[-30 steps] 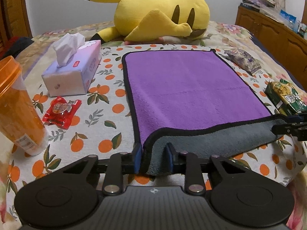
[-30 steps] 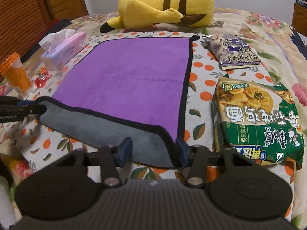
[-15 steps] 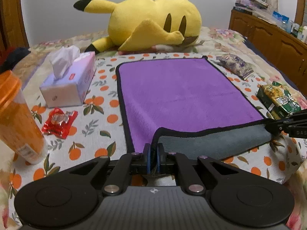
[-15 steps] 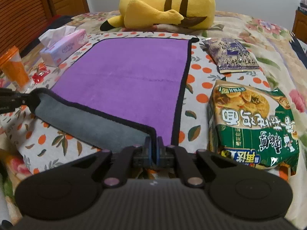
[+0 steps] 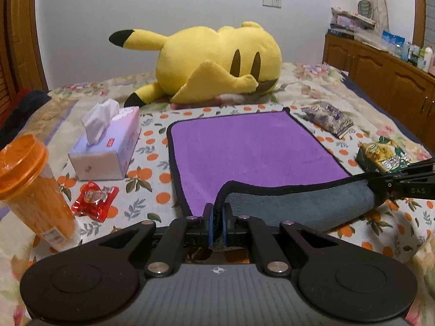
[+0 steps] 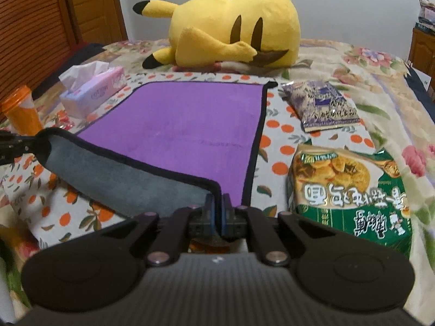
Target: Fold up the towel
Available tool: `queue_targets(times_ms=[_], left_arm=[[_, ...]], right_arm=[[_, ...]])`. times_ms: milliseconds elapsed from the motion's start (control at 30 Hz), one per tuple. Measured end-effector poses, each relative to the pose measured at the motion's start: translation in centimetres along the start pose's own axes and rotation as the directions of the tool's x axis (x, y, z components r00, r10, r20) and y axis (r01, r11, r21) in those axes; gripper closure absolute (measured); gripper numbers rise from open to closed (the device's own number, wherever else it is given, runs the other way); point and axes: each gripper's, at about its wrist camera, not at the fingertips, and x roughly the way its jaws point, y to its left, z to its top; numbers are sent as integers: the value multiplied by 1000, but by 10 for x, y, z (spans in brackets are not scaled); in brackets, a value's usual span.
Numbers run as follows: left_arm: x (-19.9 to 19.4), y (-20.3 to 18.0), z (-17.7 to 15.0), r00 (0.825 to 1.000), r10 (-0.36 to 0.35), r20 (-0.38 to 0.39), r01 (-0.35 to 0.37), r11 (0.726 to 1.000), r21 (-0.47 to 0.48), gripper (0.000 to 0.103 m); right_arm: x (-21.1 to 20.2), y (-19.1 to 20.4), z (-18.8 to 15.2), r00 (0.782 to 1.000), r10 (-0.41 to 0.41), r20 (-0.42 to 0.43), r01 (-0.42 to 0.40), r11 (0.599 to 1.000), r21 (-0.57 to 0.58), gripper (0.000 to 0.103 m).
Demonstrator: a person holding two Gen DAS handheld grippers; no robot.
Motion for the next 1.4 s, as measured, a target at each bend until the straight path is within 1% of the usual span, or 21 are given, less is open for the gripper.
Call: queue_targets(times_ms=[300, 533, 1100, 1400], left_arm=[[-7, -2, 4, 999, 7, 35, -8, 1000, 5, 96], [-8, -2, 7, 999, 13, 52, -14, 1000, 10, 96], [1, 0, 12, 997, 34, 64, -36, 999, 28, 96], [12, -2, 24, 995, 49, 87, -53, 997, 53, 97]], right_arm=[[-6, 0, 7, 998, 1, 59, 0, 1000, -17, 99], [-2, -2, 10, 997, -3, 76, 6, 1000, -31, 99], [9, -1, 20, 995, -5, 98, 13, 997, -74, 99], [12, -2, 31, 990, -20, 142, 34, 995, -96, 99]])
